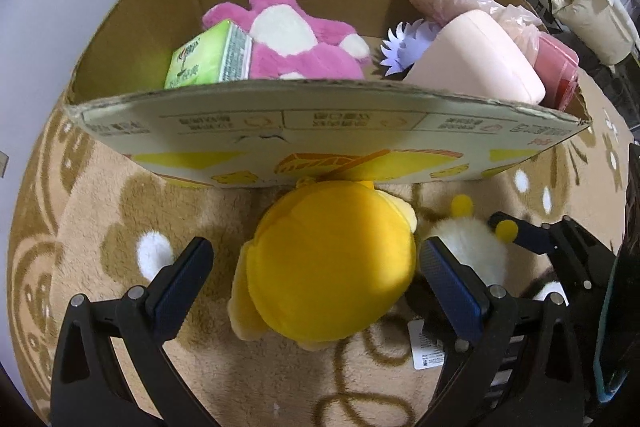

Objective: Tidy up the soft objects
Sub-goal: 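Move both tools back down toward the yellow plush and white pom-pom plush, then close the right tool on the white pom-pom plush while the left tool grasps the yellow plush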

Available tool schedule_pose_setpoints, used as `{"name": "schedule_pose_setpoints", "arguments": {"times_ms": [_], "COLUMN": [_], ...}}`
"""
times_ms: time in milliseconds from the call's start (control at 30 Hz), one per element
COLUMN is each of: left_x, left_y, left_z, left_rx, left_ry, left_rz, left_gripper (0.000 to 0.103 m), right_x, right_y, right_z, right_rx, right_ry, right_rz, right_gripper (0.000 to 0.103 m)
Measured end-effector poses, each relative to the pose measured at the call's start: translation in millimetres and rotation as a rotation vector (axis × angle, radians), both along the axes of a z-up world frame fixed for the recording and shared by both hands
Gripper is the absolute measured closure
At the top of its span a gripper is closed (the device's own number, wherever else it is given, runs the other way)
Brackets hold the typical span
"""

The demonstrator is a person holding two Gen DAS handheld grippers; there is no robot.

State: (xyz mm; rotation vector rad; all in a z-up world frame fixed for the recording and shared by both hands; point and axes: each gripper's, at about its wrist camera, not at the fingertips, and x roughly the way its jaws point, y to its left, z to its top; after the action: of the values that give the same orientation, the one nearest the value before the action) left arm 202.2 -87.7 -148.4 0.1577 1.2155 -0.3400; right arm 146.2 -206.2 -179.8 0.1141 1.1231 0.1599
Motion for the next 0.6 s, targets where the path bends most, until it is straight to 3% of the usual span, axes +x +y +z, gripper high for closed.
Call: {"name": "schedule_pose_setpoints", "arguments": {"times_ms": [100,267,367,600], "left_x": [0,-4,-6,-8], "left_y": [-1,-3,-7,-6], "left_z": [-3,-12,-19,-27], "left_rx": [0.011,0.015,0.023,0.041], "left_ry": [0.001,0.017,0.024,0.032], "left_rz": [-0.002,-0.013,-0.024,-0.021], "left_gripper": [0.001,0.001,0.001,0.001], "right_x": [1,4,6,11], "right_y": [-2,-2,2,12], "right_z": [1,5,5,5], "right_rx": [0.002,0.024,0.02,0.021], "right_ry": [-0.006,-0.025,-0.021,-0.021], "right_rz": [-0.008,0.011,0.035,0.048], "right_gripper": [0.021,0.043,0.05,0.053]}}
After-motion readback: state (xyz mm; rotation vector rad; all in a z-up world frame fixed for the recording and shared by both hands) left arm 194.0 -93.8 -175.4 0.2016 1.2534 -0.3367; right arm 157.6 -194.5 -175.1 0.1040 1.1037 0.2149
